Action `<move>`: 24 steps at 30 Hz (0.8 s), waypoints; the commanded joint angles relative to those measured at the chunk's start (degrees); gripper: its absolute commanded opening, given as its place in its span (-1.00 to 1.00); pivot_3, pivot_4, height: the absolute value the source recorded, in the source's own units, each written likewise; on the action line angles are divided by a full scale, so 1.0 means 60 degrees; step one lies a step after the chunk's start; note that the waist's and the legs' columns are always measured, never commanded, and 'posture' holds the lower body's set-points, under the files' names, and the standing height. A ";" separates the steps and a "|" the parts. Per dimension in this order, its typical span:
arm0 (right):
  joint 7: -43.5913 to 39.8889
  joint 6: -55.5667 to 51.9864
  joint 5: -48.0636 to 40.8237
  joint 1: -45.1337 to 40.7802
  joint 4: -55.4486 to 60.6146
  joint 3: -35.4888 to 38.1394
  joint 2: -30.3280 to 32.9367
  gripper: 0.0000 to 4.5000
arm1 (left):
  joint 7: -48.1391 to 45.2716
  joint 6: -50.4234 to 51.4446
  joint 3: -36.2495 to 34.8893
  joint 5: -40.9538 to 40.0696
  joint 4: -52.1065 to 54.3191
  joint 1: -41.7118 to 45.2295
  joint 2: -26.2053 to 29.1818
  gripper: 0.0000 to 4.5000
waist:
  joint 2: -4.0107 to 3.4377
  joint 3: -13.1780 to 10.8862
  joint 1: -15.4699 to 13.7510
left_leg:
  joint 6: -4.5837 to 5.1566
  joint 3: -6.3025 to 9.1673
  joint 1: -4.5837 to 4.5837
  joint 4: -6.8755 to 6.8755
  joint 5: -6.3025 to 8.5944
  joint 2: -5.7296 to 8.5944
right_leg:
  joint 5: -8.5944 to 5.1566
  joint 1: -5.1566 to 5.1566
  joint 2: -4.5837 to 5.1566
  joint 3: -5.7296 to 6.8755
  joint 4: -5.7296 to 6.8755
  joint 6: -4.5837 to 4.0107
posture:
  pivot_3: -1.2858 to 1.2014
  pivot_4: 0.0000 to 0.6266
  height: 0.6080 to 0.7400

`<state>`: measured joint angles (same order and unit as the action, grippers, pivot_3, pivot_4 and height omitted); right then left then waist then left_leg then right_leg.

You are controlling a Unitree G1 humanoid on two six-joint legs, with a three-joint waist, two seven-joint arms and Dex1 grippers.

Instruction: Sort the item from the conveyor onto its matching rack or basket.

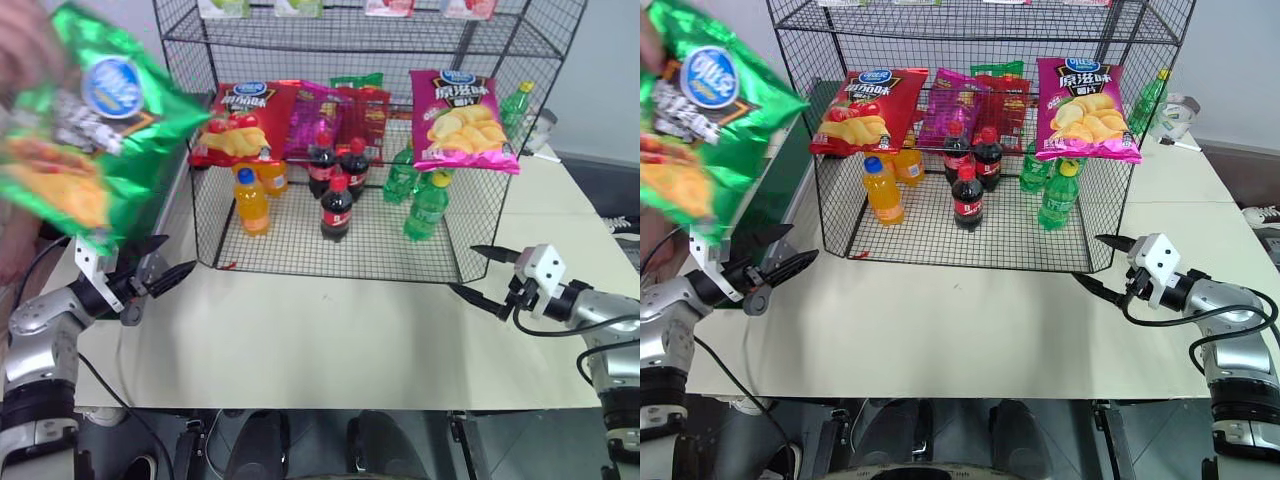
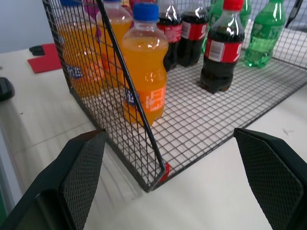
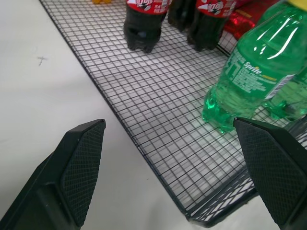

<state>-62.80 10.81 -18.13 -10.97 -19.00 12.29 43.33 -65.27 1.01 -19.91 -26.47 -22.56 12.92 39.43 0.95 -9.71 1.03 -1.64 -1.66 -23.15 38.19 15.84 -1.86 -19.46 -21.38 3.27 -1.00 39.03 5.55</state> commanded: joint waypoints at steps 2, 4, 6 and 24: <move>-0.0088 -0.0063 -0.0318 -0.0203 0.0117 0.0278 0.0139 0.97 | 0.0018 0.0164 -0.0174 -0.0230 0.0487 -0.0270 0.0067 1.00 | 0.0000 0.0000 0.0000 | 0.0000 0.0000 0.0000 0.0000 0.0000 -0.0001 | 0.0000 0.0000 0.0000 -0.0004 0.0000 0.0000 | 0.03 -0.52 0.98; -0.0062 -0.0069 -0.0271 -0.0304 0.0102 0.0204 0.0128 0.97 | 0.0143 -0.0032 -0.0166 -0.0109 0.0483 -0.0257 0.0024 1.00 | 0.0000 0.0000 -0.0008 | 0.0000 0.0001 -0.0001 0.0000 0.0000 -0.0001 | 0.0000 0.0000 0.0000 -0.0004 0.0000 0.0000 | 0.03 -0.52 0.98; 0.0007 -0.0100 -0.0246 -0.0478 0.0064 0.0153 0.0062 0.97 | 0.0218 -0.0064 -0.0146 -0.0095 0.0498 -0.0217 -0.0008 1.00 | 0.0000 0.0000 -0.0009 | 0.0000 0.0001 0.0000 0.0000 0.0000 0.0002 | 0.0000 0.0001 0.0004 -0.0005 0.0000 0.0000 | 0.03 -0.52 0.98; 0.0367 0.0076 -0.0005 -0.0780 0.0167 -0.0083 -0.0267 0.97 | 0.0854 -0.0076 0.0096 0.0176 0.0887 -0.0091 0.0045 1.00 | 0.0000 0.0000 -0.0007 | 0.0000 0.0001 -0.0001 0.0000 0.0000 0.0001 | 0.0000 0.0000 0.0005 -0.0003 0.0000 0.0000 | 0.03 -0.52 0.98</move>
<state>-61.06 10.61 -18.21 -14.76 -19.44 11.48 41.55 -60.63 0.94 -18.87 -25.43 -19.26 11.96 39.00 0.95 -9.71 0.98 -1.64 -1.65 -23.16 38.19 15.84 -1.85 -19.46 -21.39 3.30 -1.02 39.03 5.55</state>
